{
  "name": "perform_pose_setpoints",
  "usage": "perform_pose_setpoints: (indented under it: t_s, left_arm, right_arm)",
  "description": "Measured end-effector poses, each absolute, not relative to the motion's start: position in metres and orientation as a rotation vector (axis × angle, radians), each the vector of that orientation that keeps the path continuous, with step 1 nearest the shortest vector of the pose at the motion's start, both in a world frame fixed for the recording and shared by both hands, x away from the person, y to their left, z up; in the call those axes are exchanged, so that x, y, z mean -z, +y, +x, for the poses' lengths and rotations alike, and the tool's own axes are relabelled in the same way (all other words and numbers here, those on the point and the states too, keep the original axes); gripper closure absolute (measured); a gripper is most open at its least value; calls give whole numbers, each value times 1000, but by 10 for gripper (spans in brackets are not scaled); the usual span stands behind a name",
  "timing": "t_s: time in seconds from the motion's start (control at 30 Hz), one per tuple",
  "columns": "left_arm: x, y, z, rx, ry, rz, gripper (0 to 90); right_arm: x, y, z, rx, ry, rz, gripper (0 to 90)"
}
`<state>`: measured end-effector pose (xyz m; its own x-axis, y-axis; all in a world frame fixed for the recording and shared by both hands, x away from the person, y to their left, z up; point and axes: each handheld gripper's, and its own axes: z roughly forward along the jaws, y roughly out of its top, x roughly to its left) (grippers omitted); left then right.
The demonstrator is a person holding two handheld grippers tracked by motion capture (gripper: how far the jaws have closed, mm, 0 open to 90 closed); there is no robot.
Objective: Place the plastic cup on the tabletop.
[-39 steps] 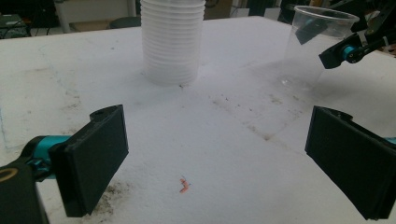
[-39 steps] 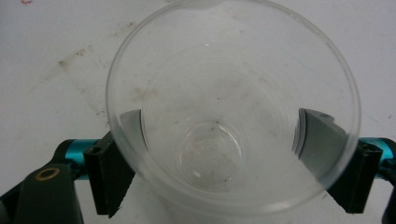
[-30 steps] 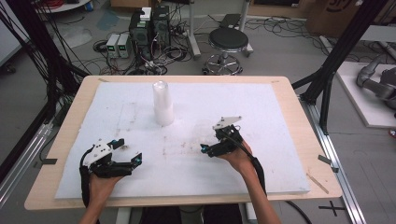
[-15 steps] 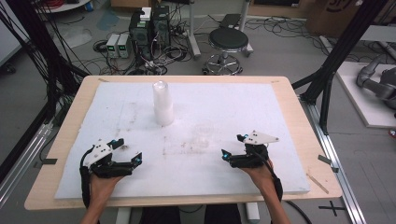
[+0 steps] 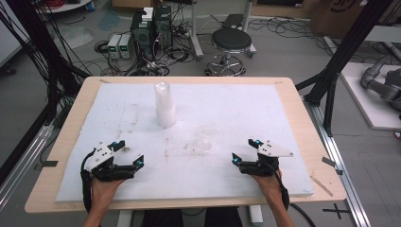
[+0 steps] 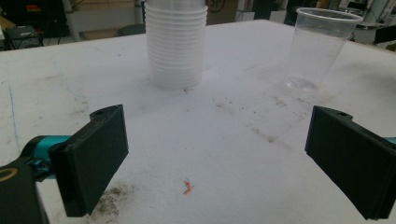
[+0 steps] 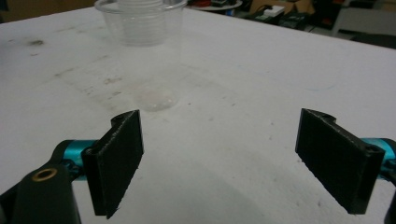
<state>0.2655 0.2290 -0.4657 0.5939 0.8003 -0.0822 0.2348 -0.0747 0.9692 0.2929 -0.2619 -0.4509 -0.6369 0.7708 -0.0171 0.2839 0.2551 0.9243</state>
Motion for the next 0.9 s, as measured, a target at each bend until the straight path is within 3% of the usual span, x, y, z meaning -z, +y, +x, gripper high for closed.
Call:
perform_pose_setpoints:
  t_s: [0.9]
  left_arm:
    - [466,230,265,-589,873,1613,59]
  right_arm:
    - [451,-266,292,-1332,2055,976,153]
